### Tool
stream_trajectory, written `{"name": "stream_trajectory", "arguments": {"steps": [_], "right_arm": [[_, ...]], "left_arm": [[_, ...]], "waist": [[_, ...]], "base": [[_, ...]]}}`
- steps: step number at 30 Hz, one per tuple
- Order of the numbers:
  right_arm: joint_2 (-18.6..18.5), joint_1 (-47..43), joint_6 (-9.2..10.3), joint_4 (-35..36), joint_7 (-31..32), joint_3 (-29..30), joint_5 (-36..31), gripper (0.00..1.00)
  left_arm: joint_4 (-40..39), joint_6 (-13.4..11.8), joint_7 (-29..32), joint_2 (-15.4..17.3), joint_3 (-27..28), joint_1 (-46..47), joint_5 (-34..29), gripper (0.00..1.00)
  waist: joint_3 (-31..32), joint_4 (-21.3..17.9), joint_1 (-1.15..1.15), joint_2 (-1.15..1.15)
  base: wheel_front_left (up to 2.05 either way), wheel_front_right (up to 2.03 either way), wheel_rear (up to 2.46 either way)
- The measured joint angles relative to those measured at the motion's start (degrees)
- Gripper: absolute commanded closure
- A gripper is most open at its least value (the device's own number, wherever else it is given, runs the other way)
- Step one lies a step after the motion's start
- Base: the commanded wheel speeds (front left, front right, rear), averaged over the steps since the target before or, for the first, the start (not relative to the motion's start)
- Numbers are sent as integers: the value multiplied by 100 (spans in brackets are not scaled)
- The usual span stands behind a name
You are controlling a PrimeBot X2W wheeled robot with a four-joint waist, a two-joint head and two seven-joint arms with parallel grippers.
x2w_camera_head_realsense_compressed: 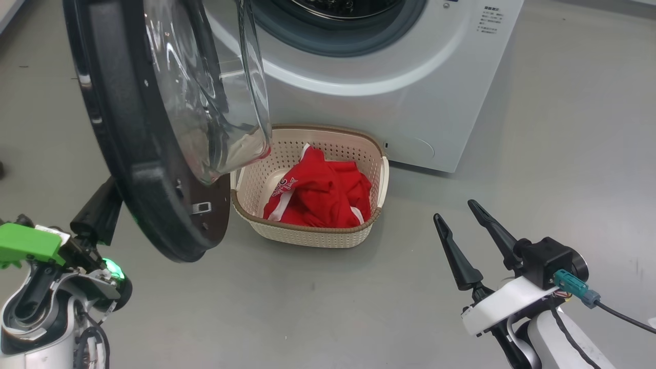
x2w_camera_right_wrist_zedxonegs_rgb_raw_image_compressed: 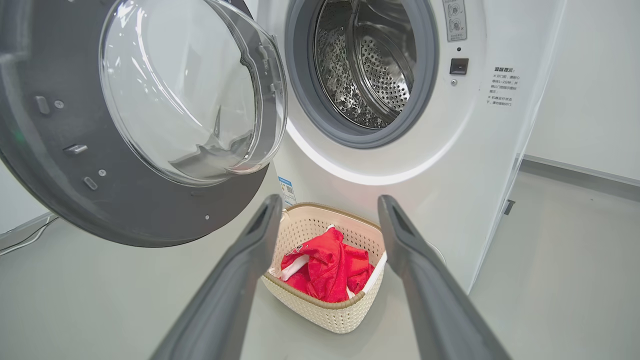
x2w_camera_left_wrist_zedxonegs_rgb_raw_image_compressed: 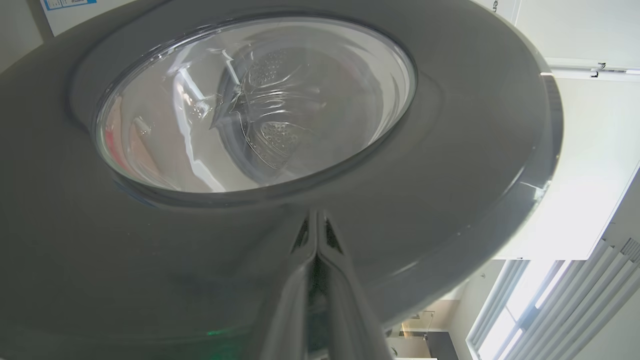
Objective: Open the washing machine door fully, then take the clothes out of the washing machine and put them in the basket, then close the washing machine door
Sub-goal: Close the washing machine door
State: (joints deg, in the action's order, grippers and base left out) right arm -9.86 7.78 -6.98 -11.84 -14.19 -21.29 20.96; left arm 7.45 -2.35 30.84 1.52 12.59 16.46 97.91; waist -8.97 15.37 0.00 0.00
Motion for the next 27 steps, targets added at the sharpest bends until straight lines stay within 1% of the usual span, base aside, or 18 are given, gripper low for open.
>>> {"name": "stream_trajectory", "arguments": {"steps": [6, 13, 20, 27], "right_arm": [[-7, 52, 0, 2, 0, -20, -8, 0], [-14, 149, 0, 12, 0, -57, -19, 0], [-15, 213, 0, 35, 0, -51, -19, 0], [11, 326, 0, 101, 0, -37, -15, 0]], "left_arm": [[-177, -96, 308, 0, -167, -19, 75, 100], [-314, -167, 430, 1, -250, -94, 155, 100], [-454, -218, 439, 2, -427, -92, 193, 100], [-525, -271, 382, 3, -467, -85, 347, 100]], "waist": [[-60, -145, 0, 0], [-159, -417, 0, 0], [-301, -801, 0, 0], [-470, -1260, 0, 0]], "base": [[0, 0, 0], [0, 0, 0], [0, 0, 0], [0, 0, 0]]}}
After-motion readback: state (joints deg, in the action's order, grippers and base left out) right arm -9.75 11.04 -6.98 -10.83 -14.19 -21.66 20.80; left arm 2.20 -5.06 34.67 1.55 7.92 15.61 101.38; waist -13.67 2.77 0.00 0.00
